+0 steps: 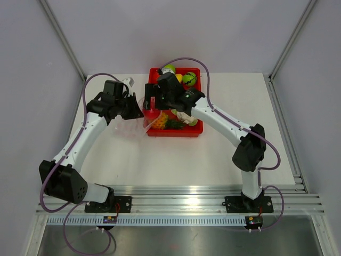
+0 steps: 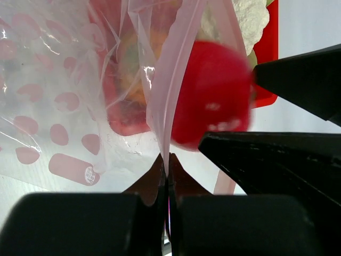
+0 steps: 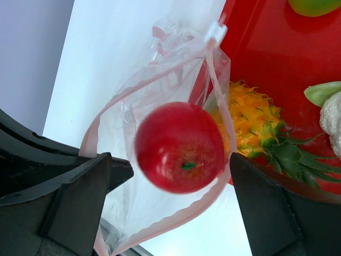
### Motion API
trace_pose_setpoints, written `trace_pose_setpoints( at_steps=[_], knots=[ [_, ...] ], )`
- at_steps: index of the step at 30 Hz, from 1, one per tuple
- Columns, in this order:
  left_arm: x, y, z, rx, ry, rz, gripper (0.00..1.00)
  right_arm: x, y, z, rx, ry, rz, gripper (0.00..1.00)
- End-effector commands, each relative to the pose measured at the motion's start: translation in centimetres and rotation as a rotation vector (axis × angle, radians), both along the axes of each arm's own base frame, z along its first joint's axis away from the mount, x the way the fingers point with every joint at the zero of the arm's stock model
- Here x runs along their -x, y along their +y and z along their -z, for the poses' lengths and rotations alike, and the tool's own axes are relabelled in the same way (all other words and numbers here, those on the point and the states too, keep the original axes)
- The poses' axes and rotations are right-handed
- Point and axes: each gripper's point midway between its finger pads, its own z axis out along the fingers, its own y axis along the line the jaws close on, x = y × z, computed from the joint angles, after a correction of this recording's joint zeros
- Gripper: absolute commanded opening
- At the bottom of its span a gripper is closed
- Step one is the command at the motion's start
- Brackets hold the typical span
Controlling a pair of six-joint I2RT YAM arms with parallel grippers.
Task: Place the food in the zip-top bag and seal the zipper
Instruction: Place the fake fruit in the zipper food storage bag, then place the fake fruit in the bin.
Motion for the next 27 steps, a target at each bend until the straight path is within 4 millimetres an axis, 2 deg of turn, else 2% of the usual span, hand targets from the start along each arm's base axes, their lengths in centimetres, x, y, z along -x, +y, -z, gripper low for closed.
trace_pose_setpoints(
  at_steps=[1, 7, 11, 12, 14, 17, 19, 23, 24, 27],
  knots=[
    [-0.9, -0.5, -2.9, 0.053, -0.074, 0.012, 0.0, 0.7, 0.2, -4.0, -0.05, -0.061, -0.028, 0.99],
    [-1.3, -0.3, -3.5, 0.06, -0.083, 0.003, 0.0, 0.9, -1.1, -5.9, -0.059, -0.11, 0.003, 0.99],
    [-1.7, 0.1, -4.2, 0.062, -0.094, -0.007, 0.0, 0.1, -3.1, -6.6, -0.049, -0.156, 0.092, 0.9],
    [-1.8, 0.3, -4.3, 0.057, -0.099, -0.01, 0.0, 0.1, -3.7, -6.5, -0.06, -0.154, 0.117, 0.85],
    [-2.2, 1.3, -4.8, 0.034, -0.115, -0.041, 0.0, -0.8, -4.8, -6.2, -0.079, -0.15, 0.162, 0.81],
    [-2.6, 2.6, -4.9, 0.003, -0.111, -0.082, 0.0, -2.6, -6.5, -5.2, -0.122, -0.133, 0.243, 0.8],
    [-2.5, 3.0, -4.8, 0.006, -0.099, -0.095, 0.0, -4.6, -7.7, -3.5, -0.122, -0.09, 0.285, 0.84],
    [-2.6, 3.2, -5.4, 0.019, -0.111, -0.117, 0.0, -7.4, -7.6, 0.5, -0.038, 0.014, 0.283, 0.94],
    [-2.6, 3.2, -5.4, 0.02, -0.112, -0.118, 0.0, -8.5, -6.9, 1.4, -0.019, 0.014, 0.276, 0.95],
    [-2.6, 3.5, -6.2, 0.007, -0.13, -0.126, 0.0, -10.5, -6.5, 3.5, 0.018, 0.031, 0.279, 0.97]
  ],
)
